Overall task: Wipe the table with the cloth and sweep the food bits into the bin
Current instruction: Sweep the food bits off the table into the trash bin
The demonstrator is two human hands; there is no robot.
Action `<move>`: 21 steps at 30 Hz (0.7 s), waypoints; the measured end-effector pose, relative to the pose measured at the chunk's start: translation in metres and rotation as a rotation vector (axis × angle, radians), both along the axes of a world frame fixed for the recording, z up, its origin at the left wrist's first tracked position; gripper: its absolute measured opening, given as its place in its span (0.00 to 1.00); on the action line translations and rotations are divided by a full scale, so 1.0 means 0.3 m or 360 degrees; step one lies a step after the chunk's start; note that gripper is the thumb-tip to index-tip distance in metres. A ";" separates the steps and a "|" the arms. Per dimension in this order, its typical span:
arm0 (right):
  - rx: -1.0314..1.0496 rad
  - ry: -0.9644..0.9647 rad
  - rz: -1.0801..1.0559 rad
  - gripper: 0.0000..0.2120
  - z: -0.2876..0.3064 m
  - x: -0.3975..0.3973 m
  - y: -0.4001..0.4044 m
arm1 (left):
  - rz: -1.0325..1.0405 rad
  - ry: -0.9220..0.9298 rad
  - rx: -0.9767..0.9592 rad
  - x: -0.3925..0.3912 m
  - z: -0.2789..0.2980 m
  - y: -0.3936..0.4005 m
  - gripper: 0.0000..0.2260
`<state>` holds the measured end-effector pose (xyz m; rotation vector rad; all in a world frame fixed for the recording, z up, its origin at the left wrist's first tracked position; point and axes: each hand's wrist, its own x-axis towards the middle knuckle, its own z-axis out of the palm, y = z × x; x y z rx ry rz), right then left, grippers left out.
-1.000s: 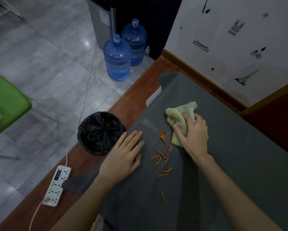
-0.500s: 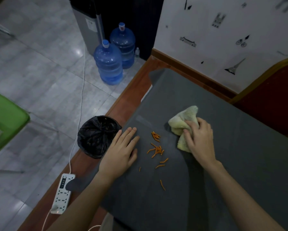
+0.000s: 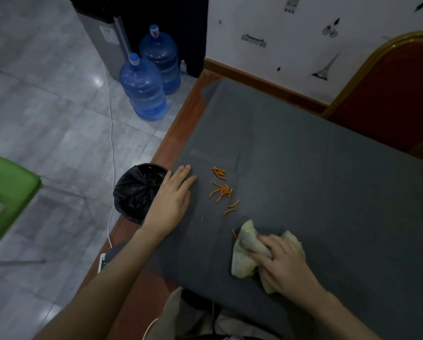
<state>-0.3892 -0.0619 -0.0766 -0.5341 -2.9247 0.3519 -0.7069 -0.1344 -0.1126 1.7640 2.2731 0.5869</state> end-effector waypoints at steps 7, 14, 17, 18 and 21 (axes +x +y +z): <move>-0.0106 -0.0088 -0.0063 0.24 -0.027 -0.096 -0.043 | -0.0027 0.0033 0.0001 -0.002 0.008 -0.008 0.19; -0.0023 -0.0111 0.0111 0.22 -0.045 -0.152 0.011 | 0.0013 0.0056 0.0056 0.006 -0.004 -0.006 0.19; 0.0041 -0.0061 0.0099 0.20 -0.038 -0.239 0.058 | 0.0022 0.0046 0.0060 0.005 -0.008 -0.006 0.19; 0.0046 -0.0045 0.0064 0.19 -0.037 -0.275 0.079 | 0.0023 0.0049 0.0060 0.005 -0.010 -0.007 0.19; 0.0040 -0.0017 -0.0063 0.19 -0.038 -0.381 0.145 | 0.0021 0.0065 0.0066 0.004 -0.014 -0.007 0.20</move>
